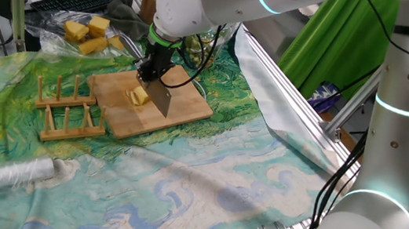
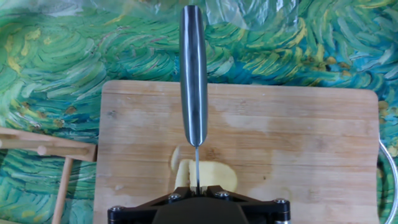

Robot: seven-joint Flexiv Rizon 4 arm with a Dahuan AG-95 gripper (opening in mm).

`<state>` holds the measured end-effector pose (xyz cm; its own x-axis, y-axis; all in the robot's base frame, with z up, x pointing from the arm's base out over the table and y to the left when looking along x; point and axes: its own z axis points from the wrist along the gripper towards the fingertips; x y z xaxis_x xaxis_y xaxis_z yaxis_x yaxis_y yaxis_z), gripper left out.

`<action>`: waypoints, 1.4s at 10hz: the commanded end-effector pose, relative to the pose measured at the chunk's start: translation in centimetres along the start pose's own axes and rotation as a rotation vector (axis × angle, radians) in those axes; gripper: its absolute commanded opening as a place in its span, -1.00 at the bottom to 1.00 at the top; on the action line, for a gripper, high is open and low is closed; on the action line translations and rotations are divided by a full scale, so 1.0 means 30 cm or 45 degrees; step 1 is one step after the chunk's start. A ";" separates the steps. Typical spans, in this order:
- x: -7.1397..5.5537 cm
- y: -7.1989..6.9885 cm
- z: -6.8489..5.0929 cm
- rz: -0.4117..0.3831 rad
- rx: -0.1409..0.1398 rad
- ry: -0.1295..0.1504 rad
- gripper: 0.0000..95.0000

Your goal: Chop the potatoes

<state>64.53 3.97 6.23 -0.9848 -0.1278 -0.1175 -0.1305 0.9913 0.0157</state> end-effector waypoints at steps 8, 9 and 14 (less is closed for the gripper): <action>0.001 0.018 0.075 0.009 -0.003 -0.025 -1.00; 0.002 0.018 0.042 0.010 -0.002 -0.007 -1.00; 0.007 0.015 -0.005 0.015 0.004 -0.003 -1.00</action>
<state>64.09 4.33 6.22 -0.9859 -0.1140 -0.1228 -0.1160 0.9932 0.0091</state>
